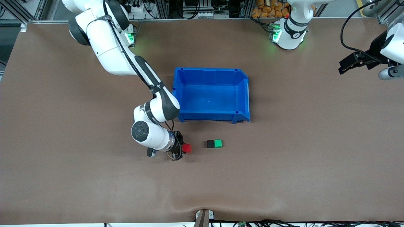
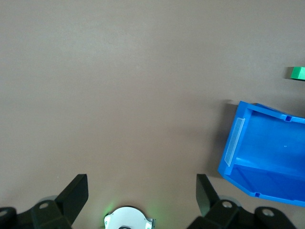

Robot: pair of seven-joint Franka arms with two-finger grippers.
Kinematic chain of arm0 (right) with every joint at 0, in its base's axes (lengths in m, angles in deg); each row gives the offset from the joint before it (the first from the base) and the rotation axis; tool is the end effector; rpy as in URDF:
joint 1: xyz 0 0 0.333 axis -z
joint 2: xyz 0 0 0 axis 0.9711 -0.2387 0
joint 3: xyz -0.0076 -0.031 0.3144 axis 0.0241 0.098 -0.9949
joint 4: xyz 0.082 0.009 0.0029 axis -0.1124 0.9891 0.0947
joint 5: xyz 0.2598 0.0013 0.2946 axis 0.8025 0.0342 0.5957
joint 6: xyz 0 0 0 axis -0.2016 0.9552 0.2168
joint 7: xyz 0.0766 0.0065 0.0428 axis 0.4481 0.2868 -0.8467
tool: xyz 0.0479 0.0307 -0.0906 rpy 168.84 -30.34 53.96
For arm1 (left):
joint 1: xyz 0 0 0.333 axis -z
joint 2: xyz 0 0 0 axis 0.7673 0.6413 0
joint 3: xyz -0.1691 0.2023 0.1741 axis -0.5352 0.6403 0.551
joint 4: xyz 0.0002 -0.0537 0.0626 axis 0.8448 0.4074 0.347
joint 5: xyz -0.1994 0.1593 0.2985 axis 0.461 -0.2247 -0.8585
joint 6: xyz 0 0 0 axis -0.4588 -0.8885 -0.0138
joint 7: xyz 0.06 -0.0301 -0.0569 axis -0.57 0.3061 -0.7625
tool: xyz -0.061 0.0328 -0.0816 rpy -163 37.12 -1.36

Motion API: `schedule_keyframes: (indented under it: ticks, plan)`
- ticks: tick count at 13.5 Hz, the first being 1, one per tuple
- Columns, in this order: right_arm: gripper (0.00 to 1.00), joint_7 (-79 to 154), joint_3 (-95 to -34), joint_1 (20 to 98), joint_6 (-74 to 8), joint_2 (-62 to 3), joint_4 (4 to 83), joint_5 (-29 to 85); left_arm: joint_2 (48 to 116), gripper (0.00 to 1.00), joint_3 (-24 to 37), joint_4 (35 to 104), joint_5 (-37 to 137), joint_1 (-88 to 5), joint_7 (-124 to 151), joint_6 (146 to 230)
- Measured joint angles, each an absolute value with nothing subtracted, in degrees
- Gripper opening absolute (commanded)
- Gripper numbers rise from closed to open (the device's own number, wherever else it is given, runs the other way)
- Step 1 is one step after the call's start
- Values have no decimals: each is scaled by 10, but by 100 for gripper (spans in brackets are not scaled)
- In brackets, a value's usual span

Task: Attach green and red cubes to black cube
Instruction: 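Lower the red cube against the black cube beside the green cube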

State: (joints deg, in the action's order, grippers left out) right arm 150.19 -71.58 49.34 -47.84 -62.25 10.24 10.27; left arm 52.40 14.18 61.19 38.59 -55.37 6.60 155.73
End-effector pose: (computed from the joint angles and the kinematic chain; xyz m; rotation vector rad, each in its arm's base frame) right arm 0.6859 0.3749 0.2139 -2.0130 2.0659 0.3230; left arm 0.5202 -0.0456 0.6430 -3.0702 -0.2253 0.0603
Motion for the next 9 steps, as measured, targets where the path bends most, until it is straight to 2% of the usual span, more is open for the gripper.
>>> schedule_keyframes:
  ticks: [9]
  plan:
    - [0, 1528, -718, 474, -526, -648, 81, 124, 522, 100, 138, 612, 386, -554, 66, 1557]
